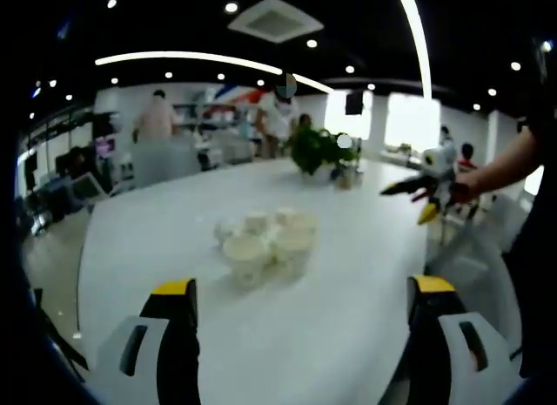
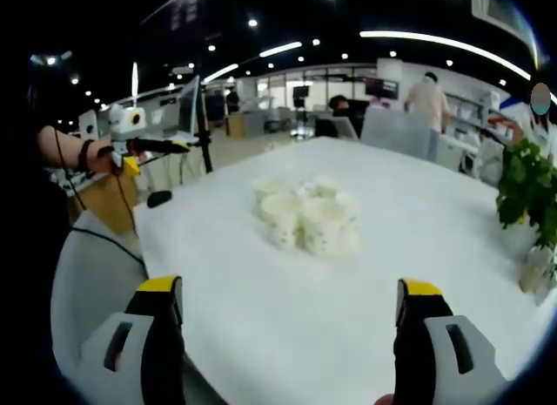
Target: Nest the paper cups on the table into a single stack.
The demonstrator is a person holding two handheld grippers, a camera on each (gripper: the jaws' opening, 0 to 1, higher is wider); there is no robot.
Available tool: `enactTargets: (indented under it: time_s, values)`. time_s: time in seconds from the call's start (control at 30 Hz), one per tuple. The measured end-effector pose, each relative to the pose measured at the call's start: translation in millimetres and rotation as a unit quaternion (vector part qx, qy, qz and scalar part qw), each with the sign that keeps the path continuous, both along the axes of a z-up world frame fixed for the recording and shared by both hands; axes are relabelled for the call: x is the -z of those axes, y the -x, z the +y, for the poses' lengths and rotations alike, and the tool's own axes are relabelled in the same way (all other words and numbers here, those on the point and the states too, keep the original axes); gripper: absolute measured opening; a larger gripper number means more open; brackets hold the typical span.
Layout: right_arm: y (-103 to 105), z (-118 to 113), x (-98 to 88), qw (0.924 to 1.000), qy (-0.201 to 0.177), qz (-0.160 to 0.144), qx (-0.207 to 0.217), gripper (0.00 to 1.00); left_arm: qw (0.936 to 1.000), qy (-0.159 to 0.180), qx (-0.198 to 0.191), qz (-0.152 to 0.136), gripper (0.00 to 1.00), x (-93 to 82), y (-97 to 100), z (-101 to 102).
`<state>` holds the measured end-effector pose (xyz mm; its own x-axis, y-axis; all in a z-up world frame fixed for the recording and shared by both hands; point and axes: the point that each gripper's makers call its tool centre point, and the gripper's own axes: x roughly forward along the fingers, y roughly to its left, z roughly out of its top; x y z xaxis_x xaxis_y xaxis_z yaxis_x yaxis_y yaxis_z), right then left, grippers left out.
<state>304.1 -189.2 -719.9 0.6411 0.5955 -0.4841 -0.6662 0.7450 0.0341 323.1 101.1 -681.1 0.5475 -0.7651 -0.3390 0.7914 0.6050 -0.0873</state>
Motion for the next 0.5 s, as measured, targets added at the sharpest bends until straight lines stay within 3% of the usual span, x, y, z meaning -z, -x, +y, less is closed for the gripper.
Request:
enactTargets:
  time_s: [0.5]
  values:
    - [2.0,0.7,2.4,1.0000,0.004,0.005,0.002,1.00,1.0000,-0.003,0.001,0.003,1.00,3.1,2.6,0.9]
